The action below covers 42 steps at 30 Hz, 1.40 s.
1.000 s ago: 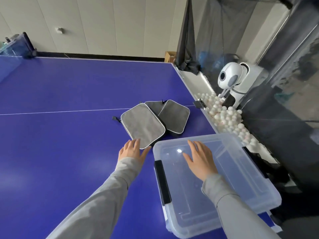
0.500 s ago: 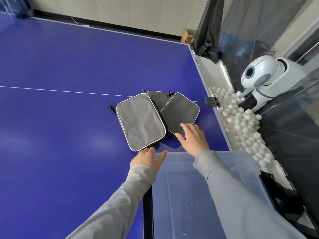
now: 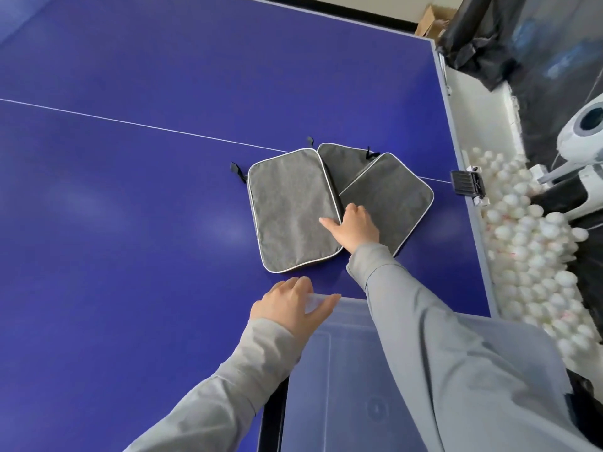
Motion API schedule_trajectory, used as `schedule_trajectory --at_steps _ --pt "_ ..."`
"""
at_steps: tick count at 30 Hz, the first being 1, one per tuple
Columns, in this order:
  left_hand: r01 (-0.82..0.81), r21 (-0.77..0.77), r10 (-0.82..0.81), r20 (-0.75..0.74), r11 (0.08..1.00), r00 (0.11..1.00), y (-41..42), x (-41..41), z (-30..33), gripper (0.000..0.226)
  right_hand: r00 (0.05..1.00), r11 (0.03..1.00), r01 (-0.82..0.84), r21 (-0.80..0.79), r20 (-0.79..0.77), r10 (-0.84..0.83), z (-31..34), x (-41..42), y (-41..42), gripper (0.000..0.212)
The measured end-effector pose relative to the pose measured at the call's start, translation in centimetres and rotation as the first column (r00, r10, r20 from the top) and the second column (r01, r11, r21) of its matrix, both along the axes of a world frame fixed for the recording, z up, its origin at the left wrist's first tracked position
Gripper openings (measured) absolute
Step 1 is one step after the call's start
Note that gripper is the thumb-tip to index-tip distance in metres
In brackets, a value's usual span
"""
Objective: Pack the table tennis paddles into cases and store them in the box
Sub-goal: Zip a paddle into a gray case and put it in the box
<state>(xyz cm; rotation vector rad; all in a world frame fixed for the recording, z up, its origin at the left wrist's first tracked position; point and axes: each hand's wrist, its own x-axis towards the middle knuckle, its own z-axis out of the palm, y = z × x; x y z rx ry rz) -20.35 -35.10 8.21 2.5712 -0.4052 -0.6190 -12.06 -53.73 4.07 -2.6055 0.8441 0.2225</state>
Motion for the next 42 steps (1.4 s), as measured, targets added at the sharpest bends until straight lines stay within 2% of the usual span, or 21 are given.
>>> schedule_trajectory --at_steps 8,12,16,19,23,24,25,26,27,28,29,30,33,36,39,42 --pt "0.01 0.024 -0.011 0.026 1.0 1.0 0.0 0.0 0.4 0.044 0.973 0.978 0.056 0.201 0.209 -0.098 1.9 0.8 0.1 0.048" --pt "0.022 0.029 -0.023 0.029 0.999 0.999 0.1 -0.1 0.6 0.046 0.917 0.965 0.07 0.254 0.364 -0.162 4.5 -0.3 -0.6 0.042" --pt "0.032 0.063 -0.034 0.04 0.998 0.999 0.1 0.0 0.7 0.048 0.802 0.924 0.106 0.367 0.518 -0.298 7.5 -3.2 -1.5 0.037" --pt "-0.007 -0.021 0.008 0.082 1.0 0.997 0.4 -0.2 1.0 0.045 0.667 0.876 0.108 0.471 0.619 -0.415 9.5 -7.0 -2.1 0.037" --pt "0.046 -0.201 0.023 0.325 0.979 0.945 1.4 -0.6 1.8 0.043 0.519 0.804 0.03 0.593 0.678 -0.52 11.8 -12.9 -1.2 0.033" --pt "0.033 -0.276 0.064 0.335 0.961 0.94 1.7 -0.8 2.2 0.043 0.494 0.789 0.011 0.615 0.683 -0.539 12.3 -14.3 -0.9 0.029" --pt "-0.018 -0.394 0.135 0.269 0.919 0.954 2.0 -0.9 2.9 0.044 0.475 0.776 -0.001 0.63 0.683 -0.554 12.7 -15.8 -0.5 0.027" --pt "-0.108 -0.537 0.211 0.135 0.837 0.968 2.4 -1.0 4.0 0.046 0.463 0.765 -0.012 0.644 0.682 -0.566 13.0 -17.4 -0.1 0.026" --pt "-0.219 -0.665 0.265 -0.033 0.714 0.964 2.7 -1.1 5.2 0.046 0.46 0.752 -0.024 0.659 0.675 -0.577 13.1 -18.9 0.3 0.025" --pt "-0.318 -0.742 0.268 -0.191 0.59 0.944 3.0 -1.1 6.4 0.042 0.467 0.732 -0.04 0.68 0.661 -0.588 13.0 -20.3 0.9 0.024" --pt "-0.378 -0.774 0.235 -0.298 0.508 0.925 3.2 -1.0 7.4 0.035 0.484 0.709 -0.058 0.702 0.641 -0.596 12.8 -21.6 1.6 0.023" --pt "-0.402 -0.79 0.186 -0.357 0.463 0.915 3.6 -1.0 8.3 0.029 0.507 0.689 -0.071 0.722 0.621 -0.598 12.5 -22.8 2.6 0.021" --pt "-0.45 -0.813 0.119 -0.439 0.37 0.891 4.6 -1.6 10.2 0.035 0.572 0.662 -0.095 0.743 0.585 -0.575 11.6 -25.3 6.0 0.02" --pt "-0.46 -0.831 0.192 -0.419 0.313 0.887 6.6 -2.4 10.6 0.047 0.609 0.668 -0.116 0.735 0.584 -0.537 11.1 -26.2 9.4 0.024" --pt "-0.429 -0.858 0.21 -0.381 0.283 0.9 9.9 -2.2 10.4 0.045 0.654 0.713 -0.117 0.691 0.594 -0.469 11.0 -25.7 12.4 0.023" --pt "-0.406 -0.88 0.214 -0.359 0.247 0.908 14.6 -0.8 10.2 0.038 0.65 0.748 -0.115 0.654 0.619 -0.441 11.5 -23.7 15.4 0.022"
